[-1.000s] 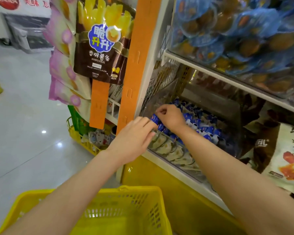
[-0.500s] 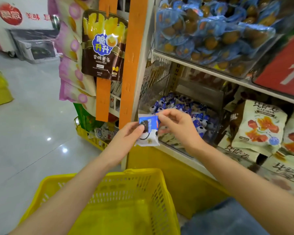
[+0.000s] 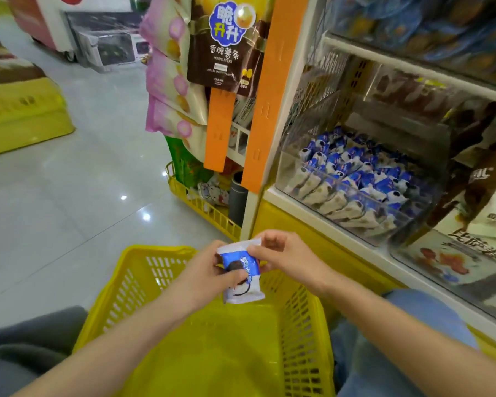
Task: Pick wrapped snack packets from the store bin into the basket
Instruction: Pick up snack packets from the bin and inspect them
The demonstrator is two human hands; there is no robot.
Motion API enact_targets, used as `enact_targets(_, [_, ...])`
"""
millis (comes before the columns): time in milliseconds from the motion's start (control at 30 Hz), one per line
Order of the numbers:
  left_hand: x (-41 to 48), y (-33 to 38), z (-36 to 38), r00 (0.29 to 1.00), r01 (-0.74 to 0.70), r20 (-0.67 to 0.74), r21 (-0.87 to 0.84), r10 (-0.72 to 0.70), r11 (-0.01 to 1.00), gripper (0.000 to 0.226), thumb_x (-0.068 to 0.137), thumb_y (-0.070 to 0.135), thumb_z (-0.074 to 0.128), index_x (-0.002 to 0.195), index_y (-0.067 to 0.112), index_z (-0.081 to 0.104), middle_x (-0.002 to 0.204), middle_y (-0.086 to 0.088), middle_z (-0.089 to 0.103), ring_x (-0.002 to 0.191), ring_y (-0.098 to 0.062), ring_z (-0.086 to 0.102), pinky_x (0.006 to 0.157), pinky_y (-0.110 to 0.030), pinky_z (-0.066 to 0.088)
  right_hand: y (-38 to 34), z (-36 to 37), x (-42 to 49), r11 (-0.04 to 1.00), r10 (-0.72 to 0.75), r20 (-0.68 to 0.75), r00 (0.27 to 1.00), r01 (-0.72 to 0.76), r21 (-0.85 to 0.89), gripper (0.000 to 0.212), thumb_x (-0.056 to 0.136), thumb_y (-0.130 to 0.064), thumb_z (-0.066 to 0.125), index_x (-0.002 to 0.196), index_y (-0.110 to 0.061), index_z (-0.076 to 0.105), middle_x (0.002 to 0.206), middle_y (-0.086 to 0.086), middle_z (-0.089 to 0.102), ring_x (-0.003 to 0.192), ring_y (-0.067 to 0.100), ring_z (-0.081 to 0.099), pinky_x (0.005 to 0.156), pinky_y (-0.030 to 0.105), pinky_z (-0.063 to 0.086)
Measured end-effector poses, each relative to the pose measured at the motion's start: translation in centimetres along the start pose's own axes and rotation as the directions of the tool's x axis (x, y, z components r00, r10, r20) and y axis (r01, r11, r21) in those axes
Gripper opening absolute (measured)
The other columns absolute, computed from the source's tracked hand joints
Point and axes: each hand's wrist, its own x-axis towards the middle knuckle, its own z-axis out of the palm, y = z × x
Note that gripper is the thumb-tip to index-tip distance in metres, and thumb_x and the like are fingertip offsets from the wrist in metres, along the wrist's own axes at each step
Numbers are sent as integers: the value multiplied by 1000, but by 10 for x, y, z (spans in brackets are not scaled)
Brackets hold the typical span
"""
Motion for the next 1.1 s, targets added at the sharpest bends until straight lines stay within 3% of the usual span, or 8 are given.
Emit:
enact_targets(133, [8,-13,0,983,127,-111,-155,-145,980,16,96,11,46,81,13,53,72,-5,59,57,-10,57,47,-21,49,18,10,17,999,42,7,999,-41,-14,10,90,-5,56,84,-13,58,82,9,60,64,4,57,57,15,50])
enact_targets(333, [29,-18,4,977,107,-173,-88,-121,990,29,94,12,49,66,15,49,70,-10,52,71,-20,49,69,-38,42,34,3,33,999,8,0,1000,-8,-42,4,88,-7,59,87,-6,63,69,3,60,55,-2,55,50,12,45])
enact_targets(533, [40,-16,1,966,148,-189,-165,-179,975,45,93,13,49,52,25,61,56,6,55,60,-11,52,64,-30,43,35,-4,39,655,-511,66,857,439,-615,14,87,-25,63,82,-13,68,77,-4,60,70,4,53,61,22,45])
enact_targets(633, [38,-13,2,973,162,-124,-248,-197,955,25,93,19,51,73,20,65,68,6,65,68,-10,60,66,-28,49,36,-8,38,614,-584,40,811,474,-631,16,88,-24,60,83,-12,69,78,-7,60,71,-1,51,61,14,41])
enact_targets(800, [35,-12,2,984,146,-77,-193,-164,970,27,82,3,65,107,3,53,89,-7,66,69,-8,64,61,-21,53,35,-5,40,986,-168,-346,923,156,-63,15,92,-6,52,80,-16,53,76,0,57,62,1,60,53,22,54])
enact_targets(900, [39,-15,-3,966,54,-236,-230,-109,972,20,84,-1,62,103,2,57,83,-7,67,57,0,61,55,-14,50,34,-10,37,966,115,-146,983,-76,247,10,91,2,48,97,-7,48,82,11,57,57,6,64,56,21,56])
enact_targets(1000, [43,-22,-12,946,8,-316,-189,-68,982,7,87,6,60,90,8,66,72,1,70,58,0,62,56,-14,52,40,-11,31,969,235,171,957,-244,32,35,86,6,55,117,-6,41,95,17,61,67,12,64,65,23,54])
enact_targets(1100, [44,-25,-13,955,-33,-295,-35,21,999,21,87,3,60,75,19,68,61,10,69,59,-1,62,58,-19,53,45,-7,25,964,176,176,968,-134,-228,48,80,-2,68,116,-18,40,110,6,60,88,5,59,82,24,49])
